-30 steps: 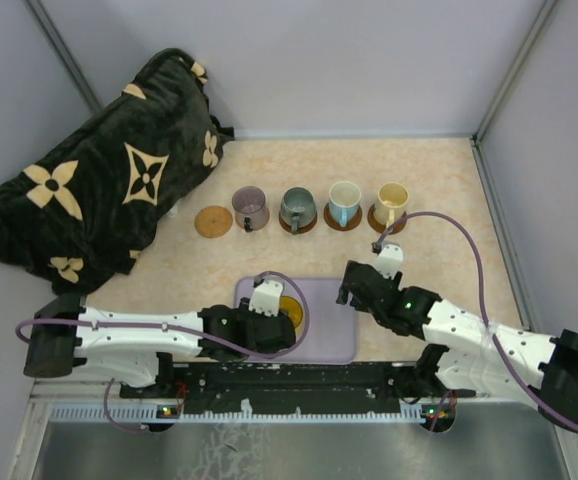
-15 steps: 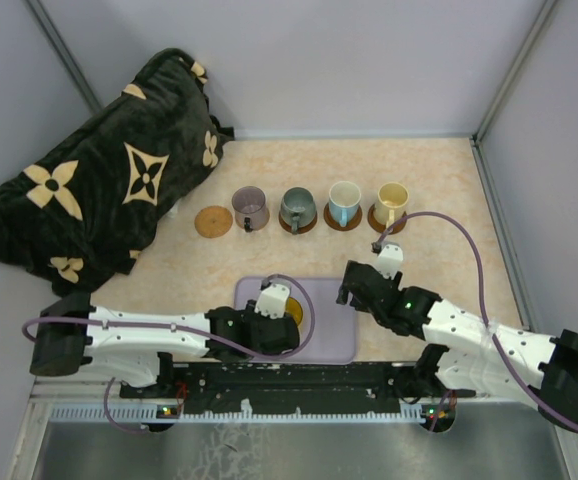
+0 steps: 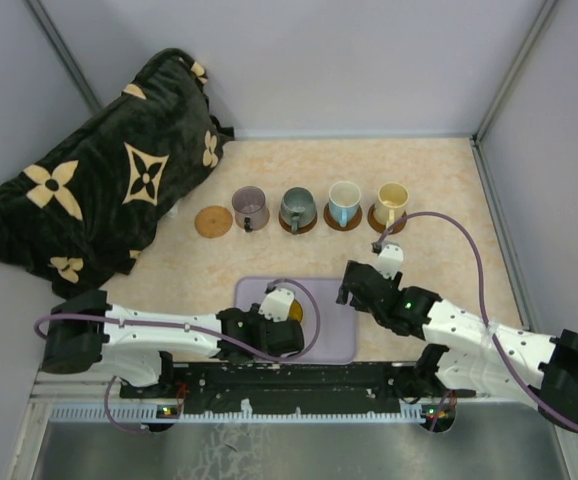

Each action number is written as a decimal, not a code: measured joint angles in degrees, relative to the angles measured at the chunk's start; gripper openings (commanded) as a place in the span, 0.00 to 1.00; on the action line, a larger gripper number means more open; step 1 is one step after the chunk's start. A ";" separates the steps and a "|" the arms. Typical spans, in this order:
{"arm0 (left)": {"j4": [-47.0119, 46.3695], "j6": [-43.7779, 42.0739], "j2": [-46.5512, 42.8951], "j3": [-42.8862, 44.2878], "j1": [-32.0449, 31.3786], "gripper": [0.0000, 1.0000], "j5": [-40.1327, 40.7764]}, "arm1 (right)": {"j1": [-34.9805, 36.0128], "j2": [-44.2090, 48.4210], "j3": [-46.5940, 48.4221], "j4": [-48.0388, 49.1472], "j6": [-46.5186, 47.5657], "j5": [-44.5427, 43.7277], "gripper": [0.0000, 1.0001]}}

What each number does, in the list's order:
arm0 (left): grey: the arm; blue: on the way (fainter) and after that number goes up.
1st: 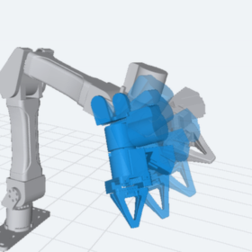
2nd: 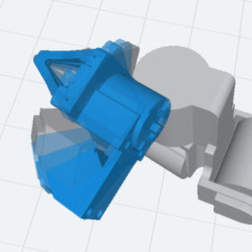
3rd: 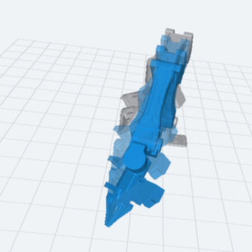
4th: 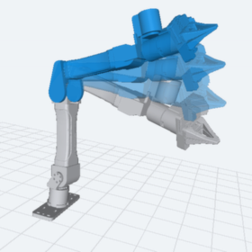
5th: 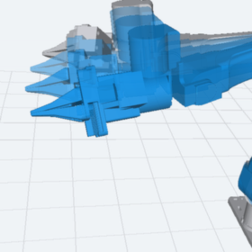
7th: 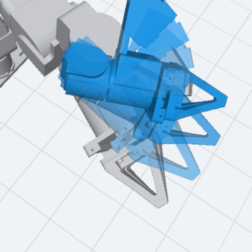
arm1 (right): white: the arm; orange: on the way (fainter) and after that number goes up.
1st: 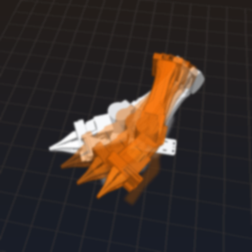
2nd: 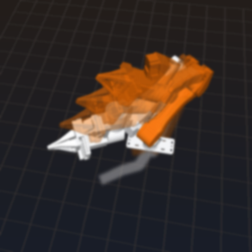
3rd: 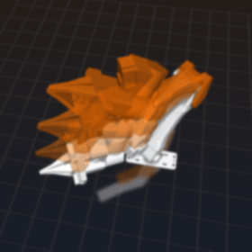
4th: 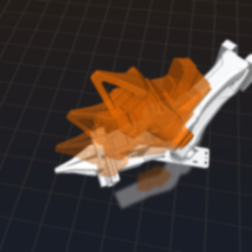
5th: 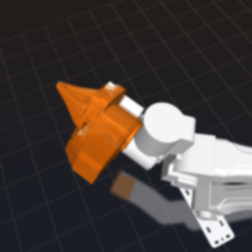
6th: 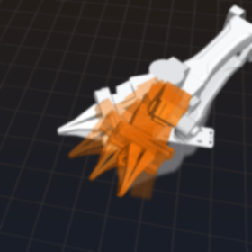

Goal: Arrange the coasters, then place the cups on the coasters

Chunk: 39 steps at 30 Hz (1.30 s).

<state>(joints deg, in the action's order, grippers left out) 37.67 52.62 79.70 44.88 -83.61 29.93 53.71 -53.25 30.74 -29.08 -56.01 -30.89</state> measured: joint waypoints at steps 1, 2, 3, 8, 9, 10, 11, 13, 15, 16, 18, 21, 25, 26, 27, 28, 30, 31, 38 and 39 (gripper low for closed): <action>-0.09 -0.02 -0.31 0.00 0.02 0.58 0.00 | 0.00 0.00 0.00 0.00 -0.09 0.02 0.77; -0.22 -0.04 -0.66 0.00 0.11 0.58 0.02 | 0.00 0.00 0.00 0.00 -0.15 0.04 0.77; -0.33 -0.07 -1.03 0.00 0.13 0.58 0.07 | 0.00 0.00 0.00 0.02 -0.15 0.11 0.77; -1.18 -0.87 -2.34 -0.02 0.22 0.55 0.09 | 0.00 -0.02 0.00 0.42 -0.17 0.61 0.77; -1.44 -1.09 -2.40 -0.02 0.24 0.53 0.07 | 0.00 -0.04 0.00 0.44 -0.17 0.70 0.77; -1.75 -1.31 -2.47 -0.04 0.26 0.51 0.04 | 0.00 -0.07 0.00 0.46 -0.17 0.76 0.77; -1.97 -1.53 -2.54 -0.04 0.28 0.49 0.04 | 0.00 -0.13 0.00 0.48 -0.17 0.83 0.77; -2.32 -1.77 -2.58 -0.07 0.42 0.44 0.00 | 0.00 -0.20 0.00 0.63 -0.17 0.90 0.77; -2.75 -1.95 -2.58 -0.22 0.44 0.37 0.00 | 0.00 -0.31 0.00 0.76 -0.17 1.03 0.77; -2.93 -2.03 -2.58 -0.33 0.46 0.30 -0.04 | 0.00 -0.39 0.00 0.79 -0.17 1.03 0.77; -3.08 -2.10 -2.58 -0.55 0.46 0.20 -0.20 | 0.00 -0.44 0.00 0.79 -0.17 1.07 0.77; -3.39 -2.16 -2.67 -0.79 0.48 0.07 -0.22 | 0.00 -0.44 0.00 0.79 -0.20 1.07 0.77; -3.50 -2.12 -2.75 -0.87 0.52 0.00 -0.33 | 0.00 -0.44 0.00 0.79 -0.20 1.07 0.77; -3.48 -2.10 -2.75 -0.90 0.52 0.00 -0.33 | 0.00 -0.44 0.00 0.79 -0.20 1.07 0.77; -3.48 -2.03 -2.75 -0.90 0.52 0.00 -0.28 | 0.00 -0.44 0.00 0.79 -0.20 1.07 0.77; -3.45 -1.92 -2.75 -0.90 0.52 0.00 -0.26 | 0.00 -0.44 0.00 0.79 -0.20 1.07 0.77; -3.34 -1.62 -2.78 -0.87 0.52 0.00 0.04 | 0.00 -0.44 0.00 0.79 -0.22 1.07 0.77; -3.10 -1.44 -2.86 -0.87 0.52 0.00 0.26 | 0.00 -0.44 0.00 0.79 -0.22 1.07 0.77; 0.13 -1.05 -6.45 -0.55 0.96 0.00 4.57 | 0.00 -0.44 -0.11 0.81 -0.44 1.01 0.76; 0.52 -1.09 -7.32 -0.13 1.29 0.00 5.66 | 0.00 -0.44 -0.35 0.90 -0.57 1.01 0.76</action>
<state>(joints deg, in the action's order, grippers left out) 38.20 51.53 72.38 44.75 -82.32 35.59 53.71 -53.69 30.39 -28.18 -56.58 -29.89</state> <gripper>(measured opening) 0.238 0.765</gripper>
